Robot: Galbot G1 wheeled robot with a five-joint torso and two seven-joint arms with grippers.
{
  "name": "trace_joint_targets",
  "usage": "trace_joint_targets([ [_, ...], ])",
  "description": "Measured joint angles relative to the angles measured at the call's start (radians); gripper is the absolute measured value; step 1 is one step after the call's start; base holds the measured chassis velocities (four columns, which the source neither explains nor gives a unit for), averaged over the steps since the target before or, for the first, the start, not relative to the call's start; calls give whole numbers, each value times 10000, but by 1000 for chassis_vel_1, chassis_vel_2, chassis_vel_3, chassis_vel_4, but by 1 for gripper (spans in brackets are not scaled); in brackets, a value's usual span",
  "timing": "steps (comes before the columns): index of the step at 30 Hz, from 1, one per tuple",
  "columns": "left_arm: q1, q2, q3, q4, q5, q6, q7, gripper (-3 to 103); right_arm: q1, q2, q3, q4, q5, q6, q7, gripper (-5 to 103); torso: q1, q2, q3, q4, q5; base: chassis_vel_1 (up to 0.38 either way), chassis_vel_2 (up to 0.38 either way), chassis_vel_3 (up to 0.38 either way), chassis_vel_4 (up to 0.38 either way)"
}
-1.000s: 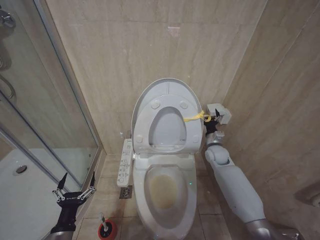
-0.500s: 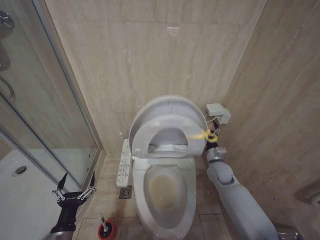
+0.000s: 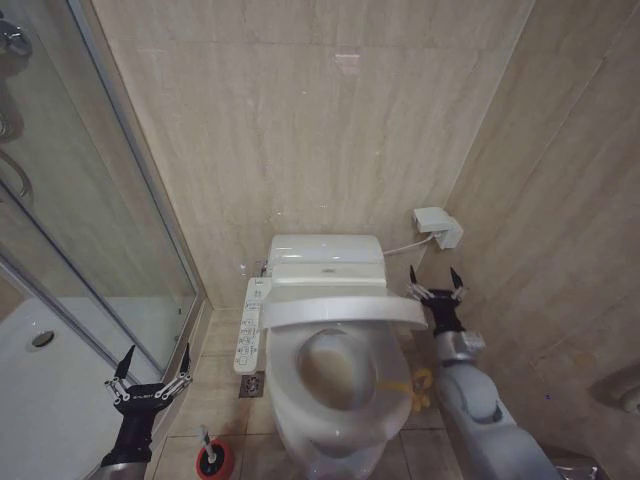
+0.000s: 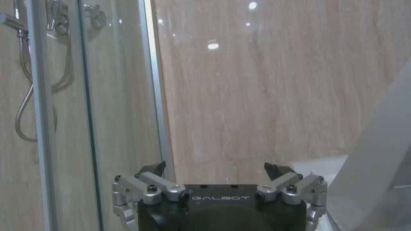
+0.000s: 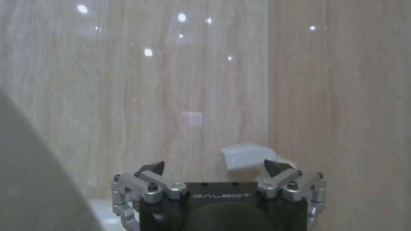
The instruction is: Open the toilet lid, clean the toilet bowl with a toilet brush, close the toilet lid, and flush.
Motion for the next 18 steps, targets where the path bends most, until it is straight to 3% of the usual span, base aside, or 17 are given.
trace_joint_targets([
  [18,0,0,0,0,0,0,1,100,-2136,617,784,1422,-346,270,-276,100,0,-2,1,1,-1,0,0,0,0],
])
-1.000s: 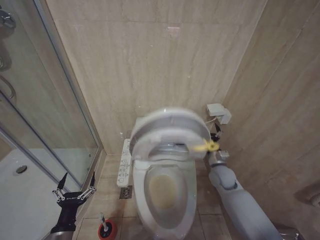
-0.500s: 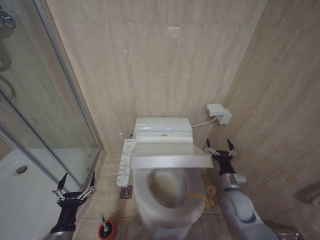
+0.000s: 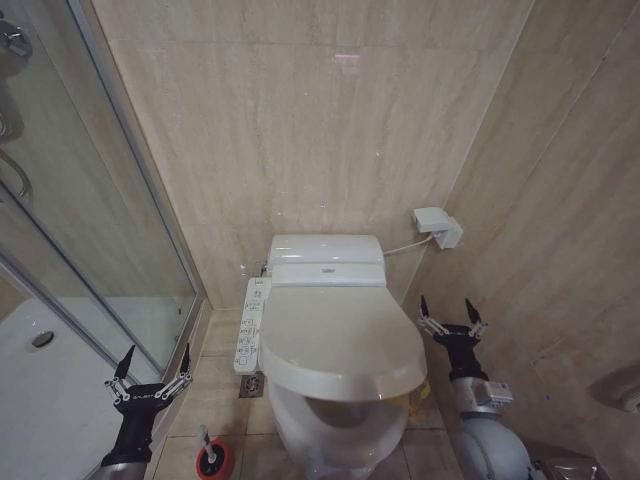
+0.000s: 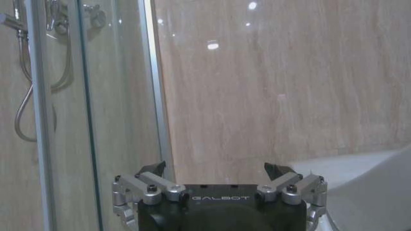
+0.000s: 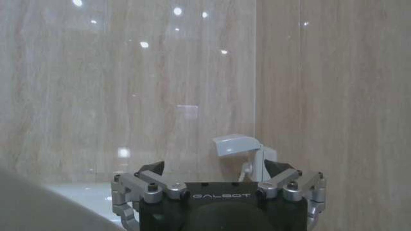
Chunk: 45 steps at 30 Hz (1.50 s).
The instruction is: Open the toilet lid, clean the toilet bowl with a toilet brush, close the toilet lid, and flush.
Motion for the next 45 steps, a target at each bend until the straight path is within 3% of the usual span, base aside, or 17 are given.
trace_joint_targets([
  [17,0,0,0,0,0,0,0,100,-706,302,834,531,-374,-930,29,100,1,0,0,0,1,0,0,0,0],
  [21,1,0,0,0,0,0,0,100,-866,321,975,913,-368,-1634,26,100,1,0,0,1,0,0,0,0,0],
  [25,0,0,0,0,0,0,0,100,-1369,334,1391,1755,-308,-3453,-513,100,1,0,0,-1,0,0,0,0,0],
  [27,0,0,0,0,0,0,0,100,-1445,357,1478,1875,-280,-3617,-579,100,1,0,0,0,0,0,0,0,0],
  [45,0,0,0,0,0,0,0,100,-1847,982,1534,2204,-197,-3355,-959,100,1,0,0,0,-1,0,0,0,0],
])
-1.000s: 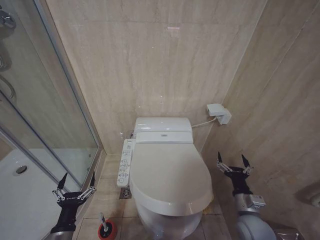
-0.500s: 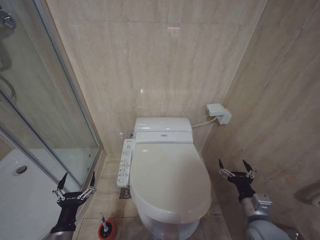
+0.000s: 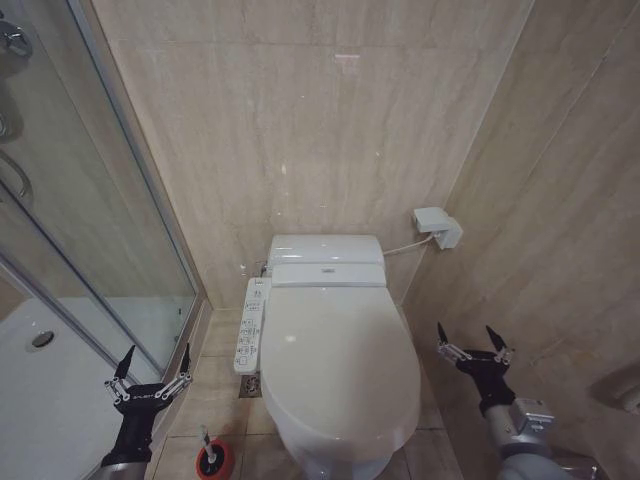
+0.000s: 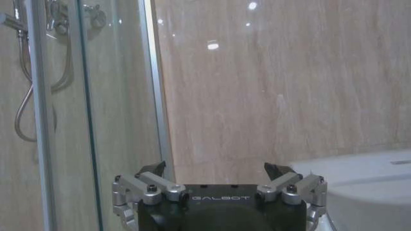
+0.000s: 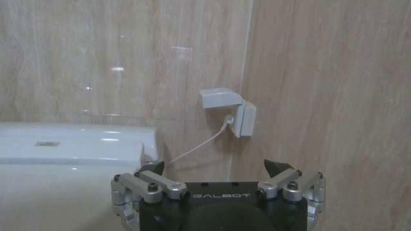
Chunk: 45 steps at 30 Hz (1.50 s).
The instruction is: Open the toilet lid, clean the toilet bowl with a toilet brush, close the toilet lid, and flush.
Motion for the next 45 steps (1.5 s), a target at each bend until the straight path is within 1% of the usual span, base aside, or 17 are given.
trace_joint_targets([
  [3,0,0,0,0,0,0,0,100,283,193,-104,-268,-123,240,-106,100,0,0,0,1,1,0,0,0,0],
  [5,0,0,0,0,0,0,0,100,356,221,-122,-336,-153,286,-110,100,0,0,0,1,1,0,0,0,0],
  [8,1,0,0,0,0,0,0,100,651,252,-167,-668,-402,568,-29,100,0,0,0,1,1,0,0,0,0],
  [20,0,0,0,0,0,0,0,100,1317,336,-255,-1504,-368,1003,-51,100,0,0,0,1,1,0,0,0,0],
  [29,0,0,0,0,0,0,0,100,1361,410,-356,-1552,-318,1080,-37,100,0,0,0,0,1,0,0,0,0],
  [45,0,0,0,0,0,0,0,100,1381,416,-367,-1484,-277,1008,35,100,0,0,0,0,1,0,0,0,0],
])
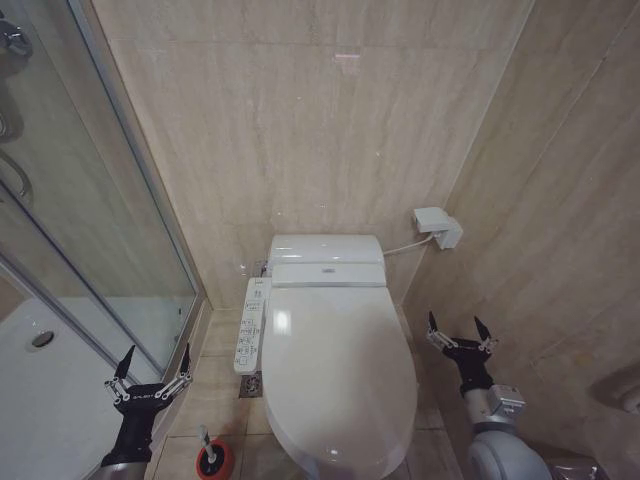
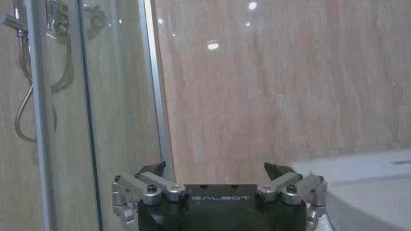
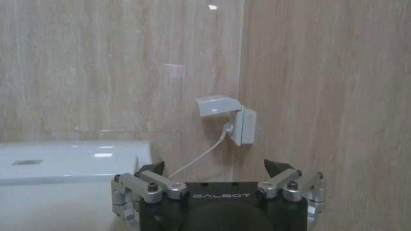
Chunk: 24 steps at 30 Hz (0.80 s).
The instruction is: Open the toilet lid, clean the toilet bowl with a toilet brush, close the toilet lid, and flush.
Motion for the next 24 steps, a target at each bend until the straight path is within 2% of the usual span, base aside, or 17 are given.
trace_joint_targets([
  [24,0,0,0,0,0,0,0,100,-6,-3,3,15,6,-16,5,100,0,0,0,0,0,0,0,0,0],
])
